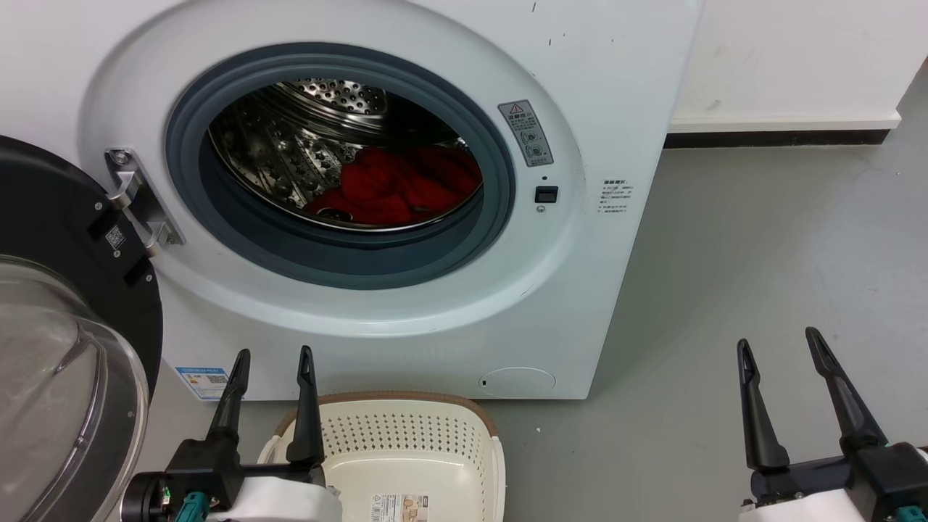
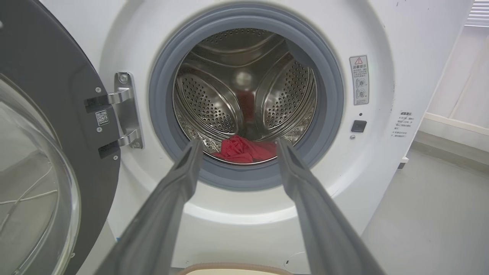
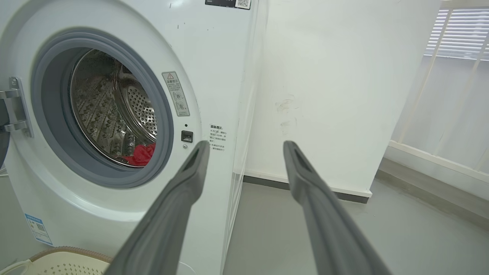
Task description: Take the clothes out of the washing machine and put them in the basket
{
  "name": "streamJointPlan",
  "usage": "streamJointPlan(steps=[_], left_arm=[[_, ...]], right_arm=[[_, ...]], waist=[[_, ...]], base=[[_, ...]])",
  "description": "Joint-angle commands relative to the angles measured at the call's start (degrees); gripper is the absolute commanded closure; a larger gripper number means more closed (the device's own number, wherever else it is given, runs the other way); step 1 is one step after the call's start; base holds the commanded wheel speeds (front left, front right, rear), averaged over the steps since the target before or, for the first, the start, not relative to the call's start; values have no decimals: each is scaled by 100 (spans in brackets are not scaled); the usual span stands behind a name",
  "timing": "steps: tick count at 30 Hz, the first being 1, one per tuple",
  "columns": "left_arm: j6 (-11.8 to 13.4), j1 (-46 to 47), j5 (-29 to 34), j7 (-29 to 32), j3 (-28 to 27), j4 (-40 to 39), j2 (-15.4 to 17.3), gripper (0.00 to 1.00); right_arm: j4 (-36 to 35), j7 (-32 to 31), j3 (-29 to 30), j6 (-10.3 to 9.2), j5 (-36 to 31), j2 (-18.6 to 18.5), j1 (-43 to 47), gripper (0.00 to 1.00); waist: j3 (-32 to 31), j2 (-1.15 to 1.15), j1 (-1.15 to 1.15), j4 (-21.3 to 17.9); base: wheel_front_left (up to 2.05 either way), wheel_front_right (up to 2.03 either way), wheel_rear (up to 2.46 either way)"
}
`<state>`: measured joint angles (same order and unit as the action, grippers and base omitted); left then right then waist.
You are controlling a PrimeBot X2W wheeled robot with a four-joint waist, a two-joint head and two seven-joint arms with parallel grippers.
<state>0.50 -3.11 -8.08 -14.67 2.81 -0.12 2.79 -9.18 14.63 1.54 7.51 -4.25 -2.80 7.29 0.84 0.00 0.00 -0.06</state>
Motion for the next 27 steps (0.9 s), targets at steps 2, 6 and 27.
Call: streamJointPlan(steps=[2, 6, 27], left_arm=[[35, -73, 155, -58, 4, -47, 16, 0], [29, -103, 159, -67, -13, -25, 16, 0], [-3, -86, 169, -62, -60, 34, 16, 0]], right_arm=[[-63, 64, -4, -4, -158, -15, 95, 0], [-55, 58, -2, -4, -120, -14, 110, 0], [-6, 58, 19, -4, 33, -14, 54, 0]], waist=[[-11, 0, 0, -8], [-22, 0, 0, -14], [13, 0, 0, -42]], base=[[0, 0, 0], [0, 0, 0], [0, 0, 0]])
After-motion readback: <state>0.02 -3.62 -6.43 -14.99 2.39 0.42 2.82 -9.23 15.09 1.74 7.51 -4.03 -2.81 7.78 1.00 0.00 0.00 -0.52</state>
